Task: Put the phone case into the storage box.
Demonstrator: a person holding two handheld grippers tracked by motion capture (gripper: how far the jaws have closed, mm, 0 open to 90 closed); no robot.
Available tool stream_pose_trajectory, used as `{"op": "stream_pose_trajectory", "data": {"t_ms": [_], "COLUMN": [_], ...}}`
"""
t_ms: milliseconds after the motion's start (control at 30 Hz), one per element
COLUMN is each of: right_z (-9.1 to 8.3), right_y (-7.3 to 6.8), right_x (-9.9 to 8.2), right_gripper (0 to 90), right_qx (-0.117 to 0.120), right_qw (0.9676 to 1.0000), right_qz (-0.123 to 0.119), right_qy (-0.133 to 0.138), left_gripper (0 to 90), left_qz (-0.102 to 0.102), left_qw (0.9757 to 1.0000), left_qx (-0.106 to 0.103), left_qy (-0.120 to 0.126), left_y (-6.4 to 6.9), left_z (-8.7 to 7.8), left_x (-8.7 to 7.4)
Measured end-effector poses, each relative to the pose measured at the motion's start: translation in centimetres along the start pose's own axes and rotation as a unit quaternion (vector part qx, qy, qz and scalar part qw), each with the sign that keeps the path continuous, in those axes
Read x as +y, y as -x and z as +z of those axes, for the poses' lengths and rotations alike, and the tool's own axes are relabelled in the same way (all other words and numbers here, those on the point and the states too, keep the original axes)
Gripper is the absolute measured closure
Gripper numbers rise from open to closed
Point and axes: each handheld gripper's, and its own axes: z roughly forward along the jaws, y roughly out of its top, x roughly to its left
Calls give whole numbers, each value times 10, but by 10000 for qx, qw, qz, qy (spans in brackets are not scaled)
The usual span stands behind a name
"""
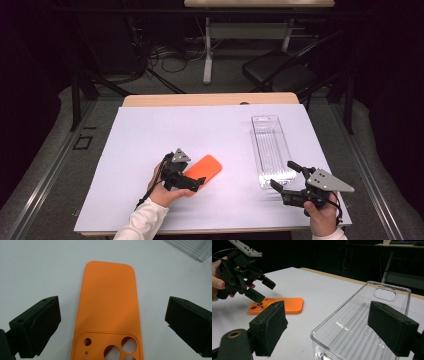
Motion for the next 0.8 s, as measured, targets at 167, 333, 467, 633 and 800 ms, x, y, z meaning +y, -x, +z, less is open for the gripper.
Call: {"op": "stream_pose_trajectory", "data": {"t_ms": [167, 333, 467, 633, 800], "right_z": [0, 1, 0, 0, 0], "right_y": [0, 1, 1, 1, 1], "right_x": [0, -1, -1, -1, -1], "right_gripper": [144, 144, 144, 144, 144], "right_qx": [-6, -2, -6, -4, -4], "right_qw": [10000, 10000, 10000, 10000, 10000], "right_qz": [31, 38, 27, 23, 22], "right_qy": [-12, 14, -28, -47, -49], "left_gripper": [8, 9, 10, 10, 49], "left_qz": [108, 138, 192, 163, 162], "left_qw": [9998, 9996, 9993, 9993, 9991], "left_qx": [82, 31, 55, 119, 164], "left_qy": [-171, -255, -314, -327, -358], "left_y": [-2, -4, -3, -2, -2], "left_z": [8, 16, 22, 28, 34], "left_x": [4, 5, 5, 3, 1]}}
